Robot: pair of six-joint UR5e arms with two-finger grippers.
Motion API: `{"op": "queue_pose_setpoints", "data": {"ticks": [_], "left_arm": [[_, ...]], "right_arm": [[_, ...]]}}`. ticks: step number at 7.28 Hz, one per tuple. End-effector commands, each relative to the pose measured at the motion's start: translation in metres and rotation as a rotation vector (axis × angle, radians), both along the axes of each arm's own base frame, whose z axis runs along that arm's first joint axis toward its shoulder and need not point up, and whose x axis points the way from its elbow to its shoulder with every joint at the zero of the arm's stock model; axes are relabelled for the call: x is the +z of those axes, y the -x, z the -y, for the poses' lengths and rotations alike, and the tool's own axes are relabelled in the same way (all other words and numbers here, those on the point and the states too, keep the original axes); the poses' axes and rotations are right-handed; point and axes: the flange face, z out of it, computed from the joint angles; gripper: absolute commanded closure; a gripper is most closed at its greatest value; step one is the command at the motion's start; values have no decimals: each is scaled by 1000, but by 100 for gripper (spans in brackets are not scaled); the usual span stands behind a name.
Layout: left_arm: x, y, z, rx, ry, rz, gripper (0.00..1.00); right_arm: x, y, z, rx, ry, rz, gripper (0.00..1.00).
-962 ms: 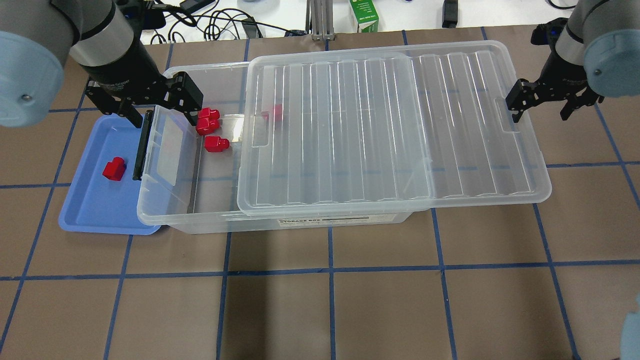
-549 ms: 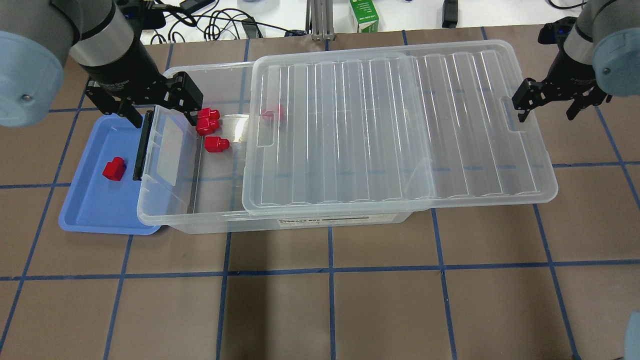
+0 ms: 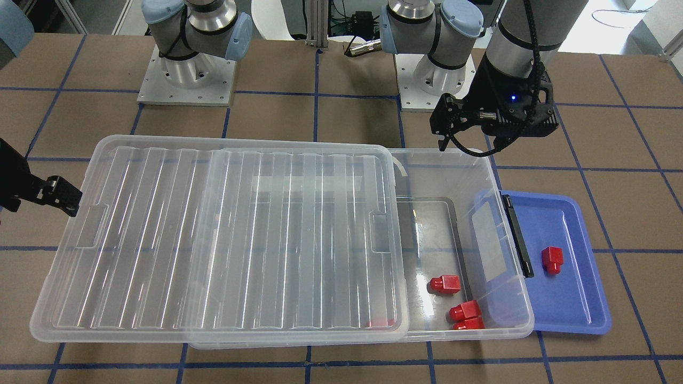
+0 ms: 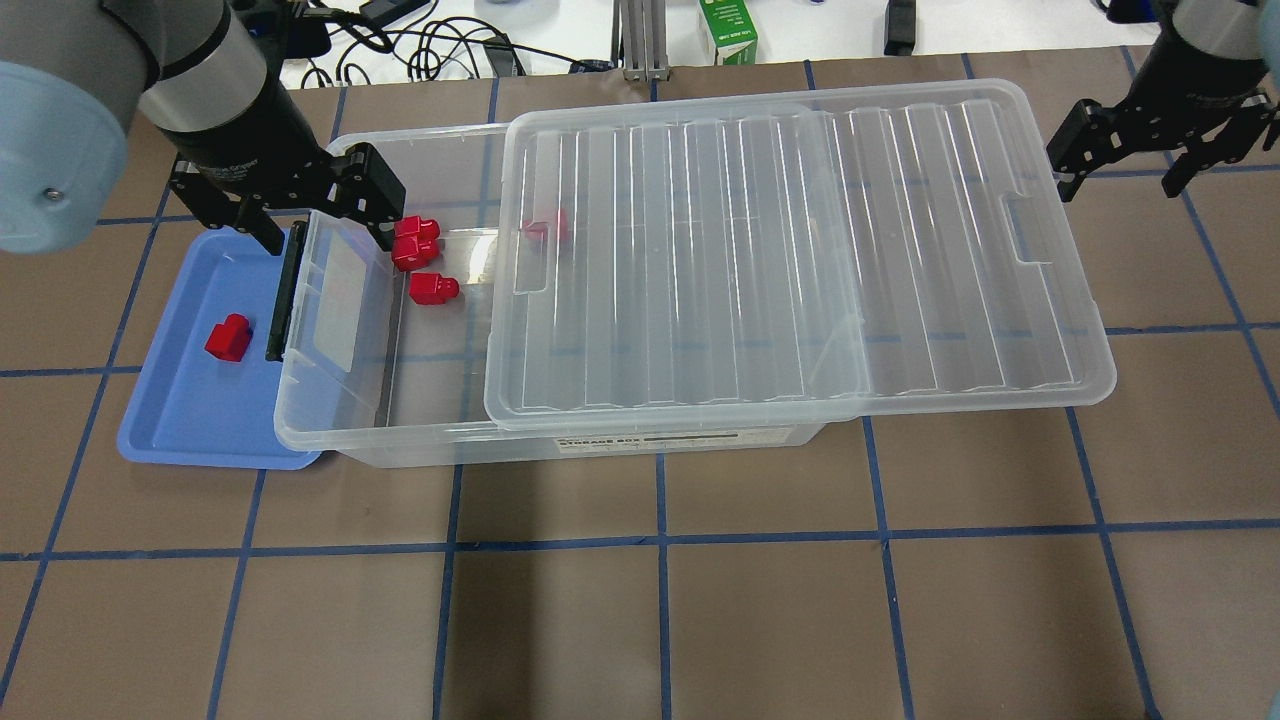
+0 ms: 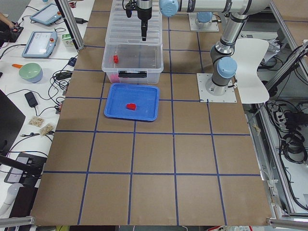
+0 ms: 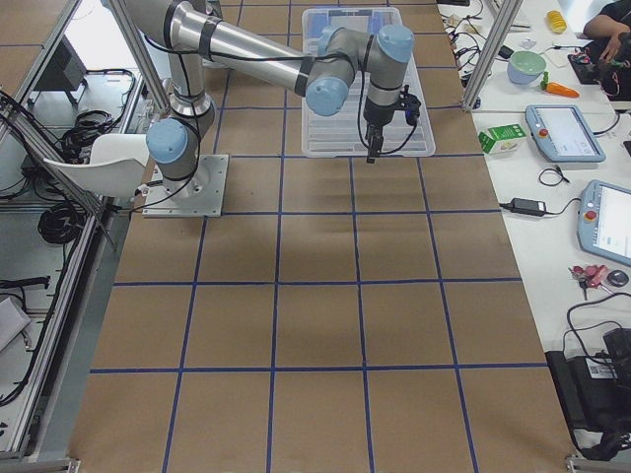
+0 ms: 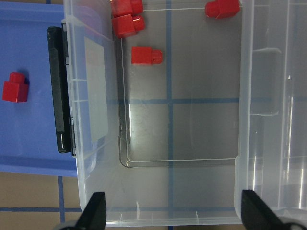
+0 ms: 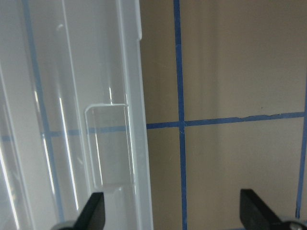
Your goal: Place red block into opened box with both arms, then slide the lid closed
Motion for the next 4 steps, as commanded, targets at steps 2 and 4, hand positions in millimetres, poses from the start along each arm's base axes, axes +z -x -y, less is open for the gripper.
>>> {"op": "queue_pose_setpoints", "data": {"ticks": [2, 4], "left_arm": [[0, -8, 2, 1, -1, 3, 0], [-10, -46, 9, -69, -21, -3, 0]], "right_arm": [[76, -15, -44, -30, 4, 5, 0], [78, -25, -47, -15, 3, 7, 0]]}}
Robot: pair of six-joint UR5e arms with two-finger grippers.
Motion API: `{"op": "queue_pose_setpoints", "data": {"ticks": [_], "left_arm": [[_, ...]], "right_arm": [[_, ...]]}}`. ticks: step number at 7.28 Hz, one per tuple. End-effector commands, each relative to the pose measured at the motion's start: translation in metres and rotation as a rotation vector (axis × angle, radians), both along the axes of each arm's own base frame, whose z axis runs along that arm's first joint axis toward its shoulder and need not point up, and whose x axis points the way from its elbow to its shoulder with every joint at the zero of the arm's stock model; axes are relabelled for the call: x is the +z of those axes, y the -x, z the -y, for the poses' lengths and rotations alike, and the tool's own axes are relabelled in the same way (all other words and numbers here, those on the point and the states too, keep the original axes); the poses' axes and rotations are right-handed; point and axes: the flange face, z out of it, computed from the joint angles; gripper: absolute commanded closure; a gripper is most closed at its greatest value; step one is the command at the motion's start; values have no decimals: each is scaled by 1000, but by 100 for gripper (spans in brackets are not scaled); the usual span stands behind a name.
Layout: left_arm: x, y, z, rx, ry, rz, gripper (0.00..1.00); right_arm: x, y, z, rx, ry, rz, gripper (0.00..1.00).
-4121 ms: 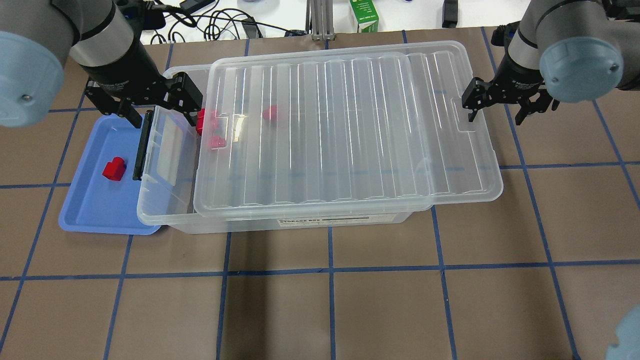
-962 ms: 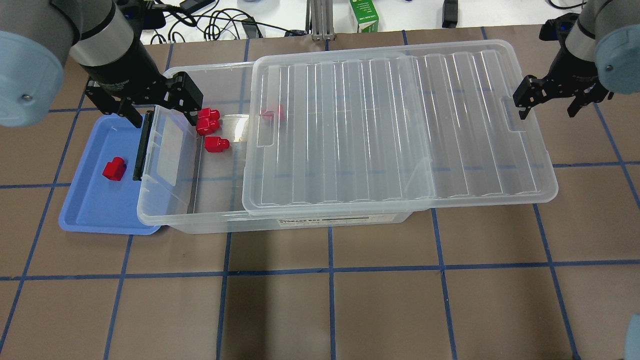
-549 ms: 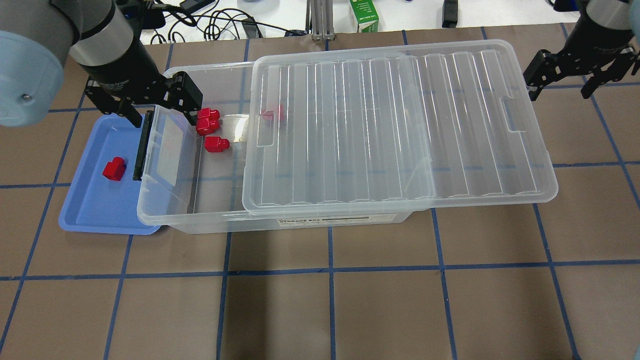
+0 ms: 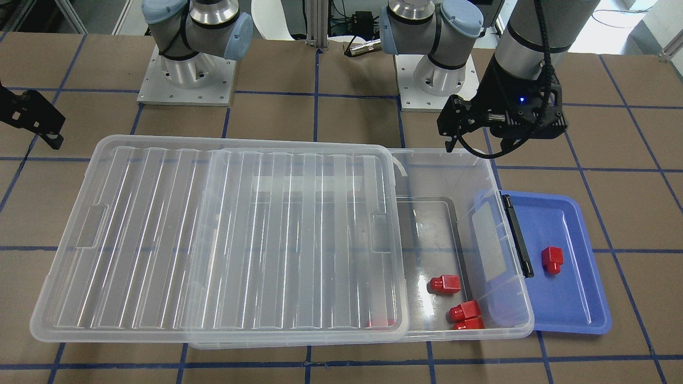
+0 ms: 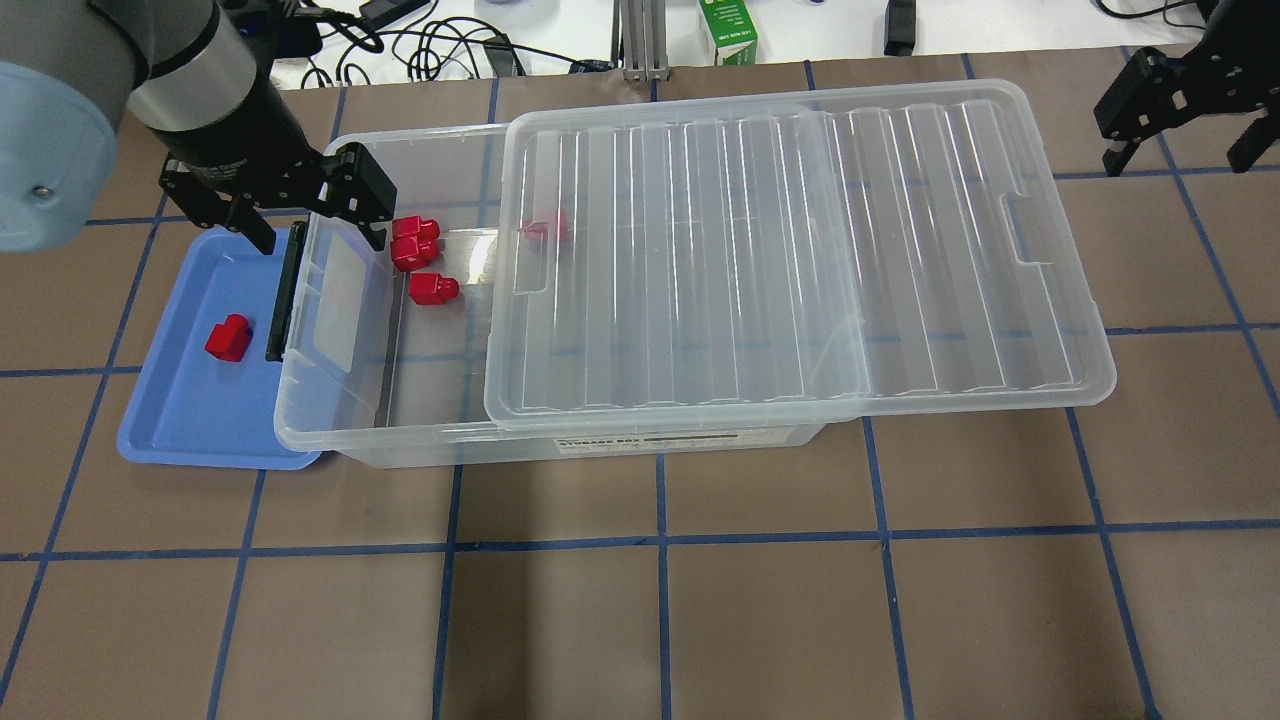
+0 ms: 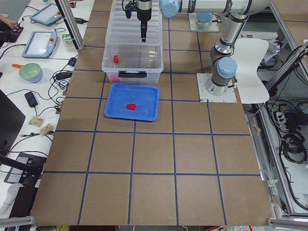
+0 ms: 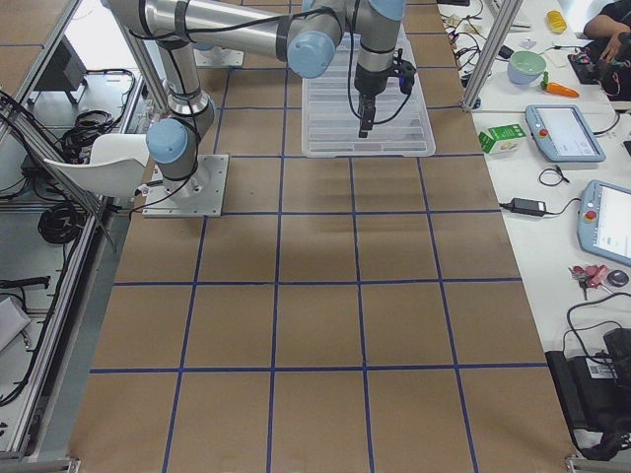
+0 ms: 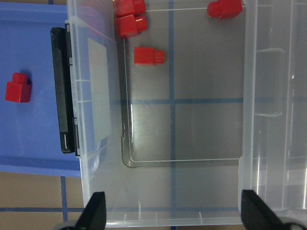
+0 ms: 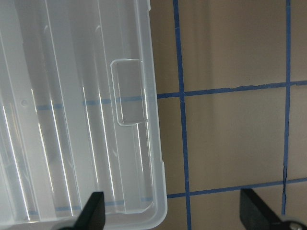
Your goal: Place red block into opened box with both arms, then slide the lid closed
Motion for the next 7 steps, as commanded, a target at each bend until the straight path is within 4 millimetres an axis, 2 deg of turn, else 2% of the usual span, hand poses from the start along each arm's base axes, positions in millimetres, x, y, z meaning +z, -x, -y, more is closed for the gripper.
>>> {"op": "queue_pose_setpoints", "data": {"ticks": [1, 2, 3, 4, 5, 6, 7], "left_arm": [[-17, -69, 16, -47, -29, -13, 0], [-29, -111, 22, -66, -46, -33, 0], [-43, -146, 29, -154, -59, -49, 0], [-65, -179, 37, -212, -76, -69, 0], [-98, -211, 45, -247, -53, -99, 0], [-130, -237, 51, -289, -18, -80, 0], [-157, -247, 58, -315, 3, -63, 0]], "right_arm": [[4, -7, -3, 17, -1, 0, 0], [-6, -6, 1, 23, -12, 6, 0], [-1, -6, -1, 19, -1, 1, 0], [-2, -7, -4, 19, -13, 3, 0], [2, -6, -3, 8, -2, -2, 0], [2, -7, -4, 8, -2, 0, 0], [2, -5, -4, 7, -7, -11, 0]]}}
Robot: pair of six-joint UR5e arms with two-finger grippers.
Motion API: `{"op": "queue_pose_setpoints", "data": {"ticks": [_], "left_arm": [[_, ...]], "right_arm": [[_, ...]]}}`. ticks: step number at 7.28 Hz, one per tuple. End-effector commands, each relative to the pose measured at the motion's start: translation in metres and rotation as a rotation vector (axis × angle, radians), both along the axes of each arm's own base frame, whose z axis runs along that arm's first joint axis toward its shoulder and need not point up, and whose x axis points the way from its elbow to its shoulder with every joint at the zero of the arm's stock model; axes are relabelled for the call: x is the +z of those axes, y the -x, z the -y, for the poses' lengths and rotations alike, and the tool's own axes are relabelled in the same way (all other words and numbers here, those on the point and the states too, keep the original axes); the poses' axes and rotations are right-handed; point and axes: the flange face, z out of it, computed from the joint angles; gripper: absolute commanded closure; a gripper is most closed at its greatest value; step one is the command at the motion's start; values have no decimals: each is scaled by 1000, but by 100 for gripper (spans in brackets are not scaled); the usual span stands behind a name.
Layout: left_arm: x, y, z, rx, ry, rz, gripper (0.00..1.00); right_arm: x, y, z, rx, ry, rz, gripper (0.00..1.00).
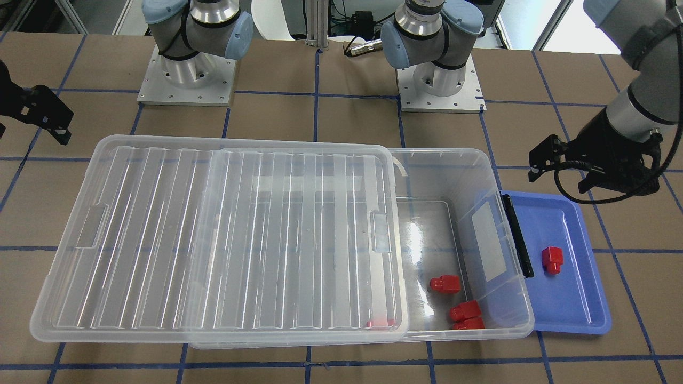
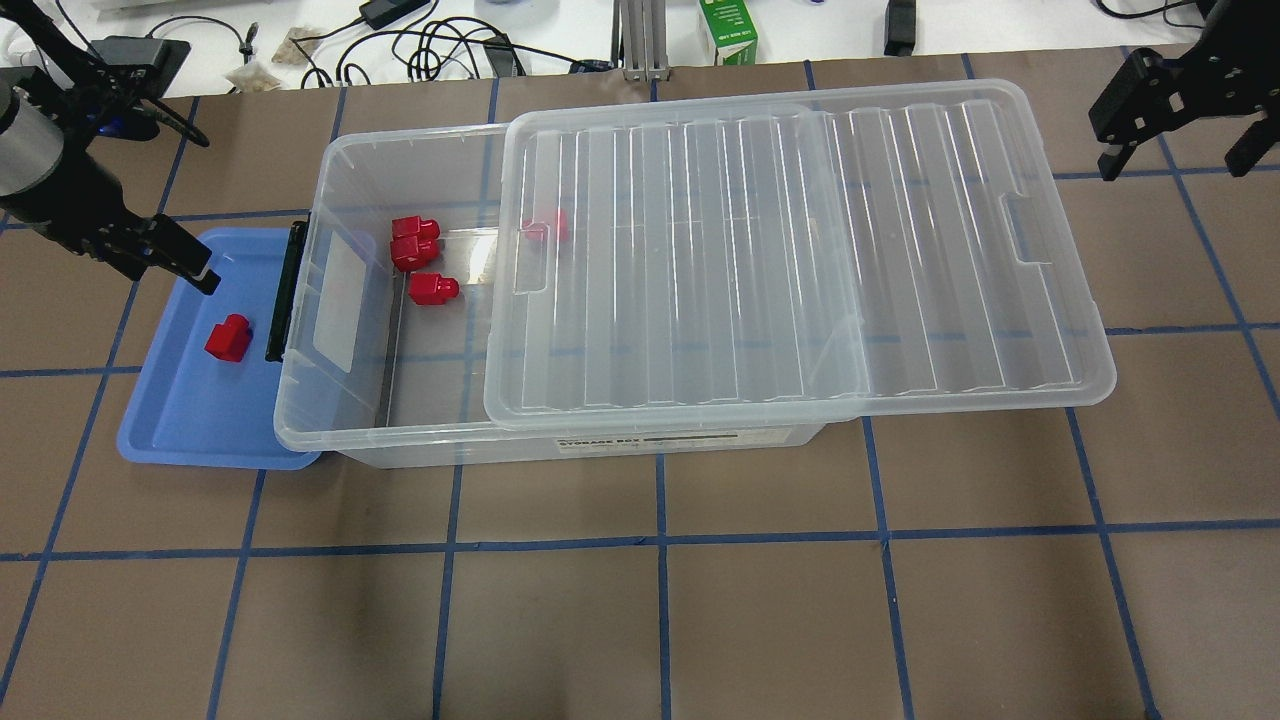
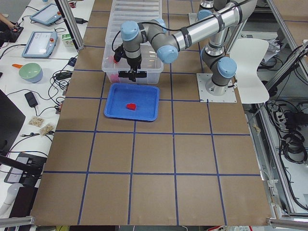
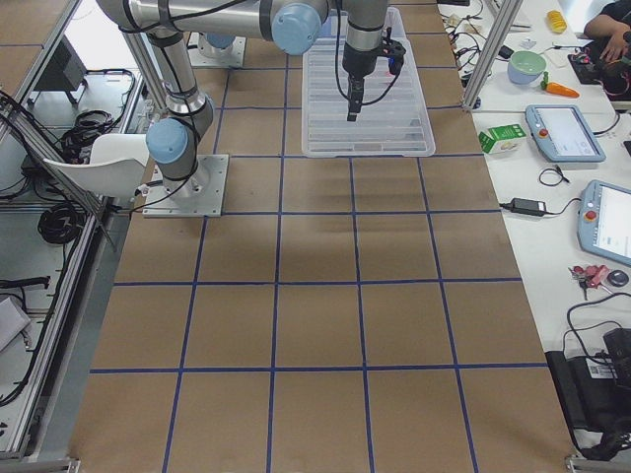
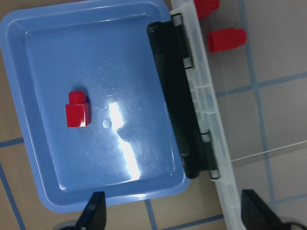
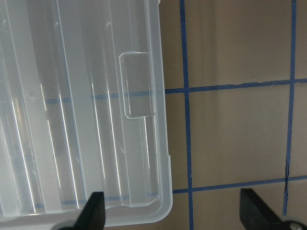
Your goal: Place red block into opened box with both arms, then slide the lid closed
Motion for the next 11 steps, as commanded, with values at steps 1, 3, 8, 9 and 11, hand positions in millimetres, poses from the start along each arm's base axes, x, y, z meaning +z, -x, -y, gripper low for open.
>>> {"op": "queue_pose_setpoints", "data": {"ticks": [1, 3, 8, 9, 11], "left_arm": [[-57, -28, 16, -94, 60, 30, 0], [-97, -66, 16, -81, 27, 4, 0], [-165, -65, 17, 3, -3, -8, 3], [-173, -65, 18, 4, -11, -13, 15], [-175, -66, 19, 0, -16, -7, 64]], "right_arm": [[3, -1, 1, -1, 14, 2, 0], [1, -1, 1, -1, 9, 2, 0], [-6, 0, 2, 8, -9, 3, 0], [-8, 0, 2, 10, -15, 1, 0], [-8, 0, 2, 10, -17, 4, 0]]}}
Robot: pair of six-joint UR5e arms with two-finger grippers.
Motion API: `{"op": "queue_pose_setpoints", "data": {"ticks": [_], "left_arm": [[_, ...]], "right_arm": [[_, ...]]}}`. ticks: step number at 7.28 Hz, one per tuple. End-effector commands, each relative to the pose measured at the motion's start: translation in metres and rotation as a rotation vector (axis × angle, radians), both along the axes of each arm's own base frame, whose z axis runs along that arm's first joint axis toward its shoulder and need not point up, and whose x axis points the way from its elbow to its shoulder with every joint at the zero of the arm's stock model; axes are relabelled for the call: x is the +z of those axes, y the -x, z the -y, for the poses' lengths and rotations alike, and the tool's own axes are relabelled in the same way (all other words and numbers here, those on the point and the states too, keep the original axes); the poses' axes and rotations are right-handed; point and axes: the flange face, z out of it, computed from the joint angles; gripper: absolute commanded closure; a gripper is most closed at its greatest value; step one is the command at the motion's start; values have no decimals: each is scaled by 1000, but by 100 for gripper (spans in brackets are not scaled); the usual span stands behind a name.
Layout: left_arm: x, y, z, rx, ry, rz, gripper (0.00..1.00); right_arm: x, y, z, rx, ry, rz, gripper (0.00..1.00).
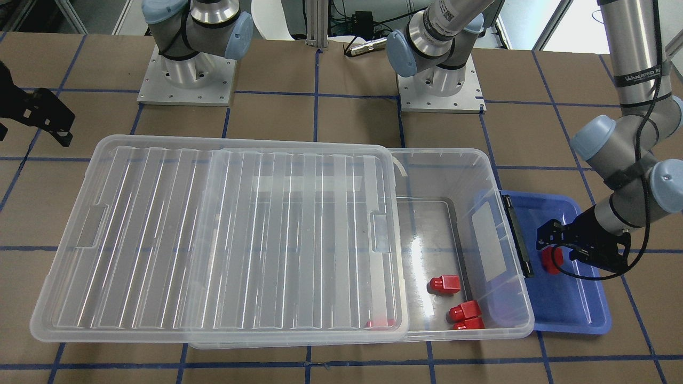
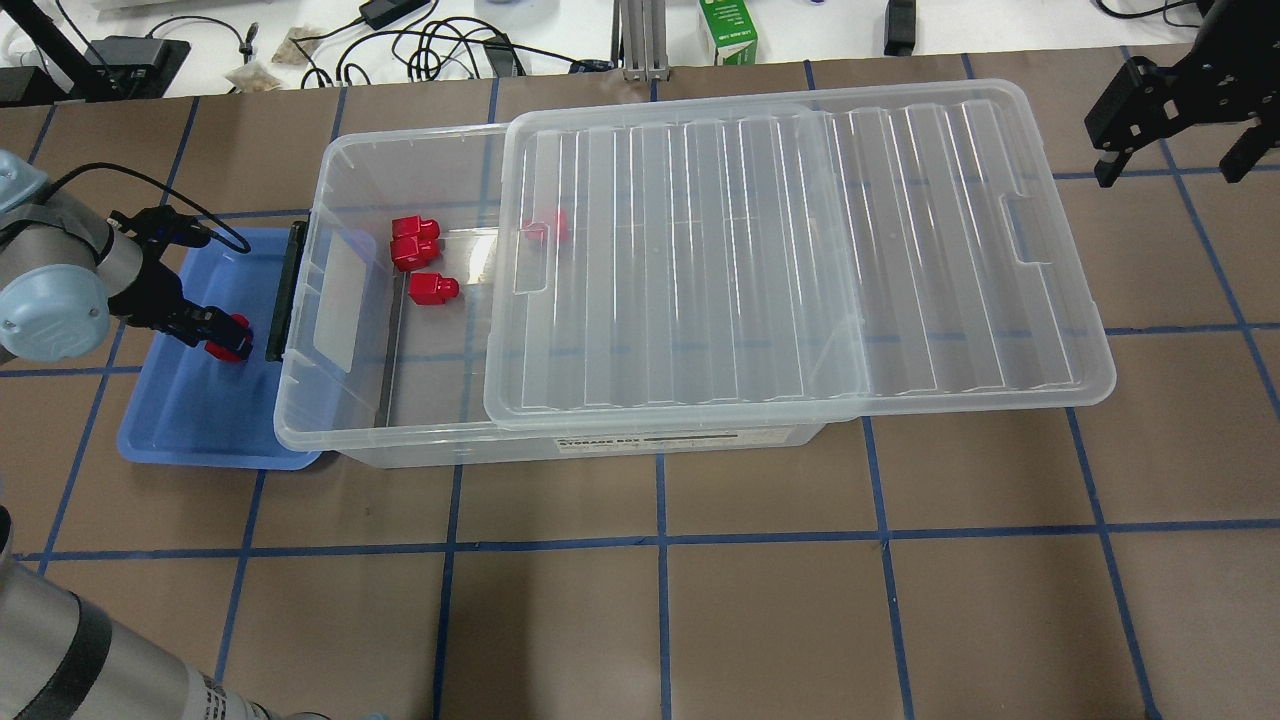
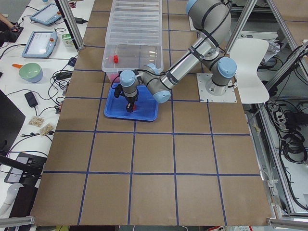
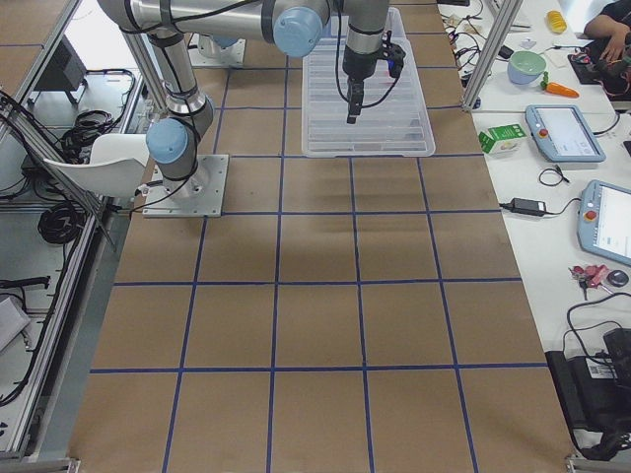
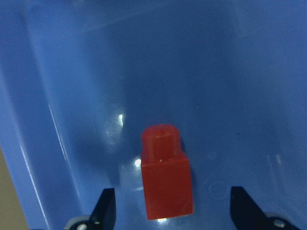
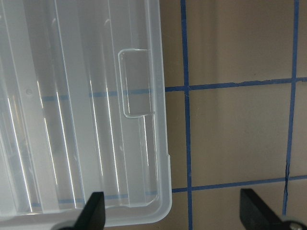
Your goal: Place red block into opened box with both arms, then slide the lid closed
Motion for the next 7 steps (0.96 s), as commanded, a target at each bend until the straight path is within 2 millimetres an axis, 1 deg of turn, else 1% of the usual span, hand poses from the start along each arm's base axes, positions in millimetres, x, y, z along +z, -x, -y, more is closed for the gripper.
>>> {"op": "queue_pose_setpoints", "data": {"ticks": [1, 2, 3, 4, 5, 6, 7], "left_arm": [[1, -1, 3, -5, 0, 7, 90], [4, -2, 4, -5, 8, 12, 100], [17, -2, 6, -5, 25, 28, 100], [52, 6, 13, -22, 54, 66, 100], [82, 9, 14, -27, 35, 62, 100], [123, 13, 12, -28, 15, 50, 100], [164, 36, 12, -34, 10, 46, 100]], "right_arm": [[-1, 1, 0, -1, -5, 0, 0], [-1, 0, 0, 1, -5, -1, 0], [-1, 0, 0, 0, -4, 2, 0], [-2, 0, 0, 0, -6, 2, 0], [-2, 0, 1, 0, -7, 3, 0], [-2, 0, 1, 0, -7, 4, 0], [-4, 0, 1, 0, -6, 6, 0]]}}
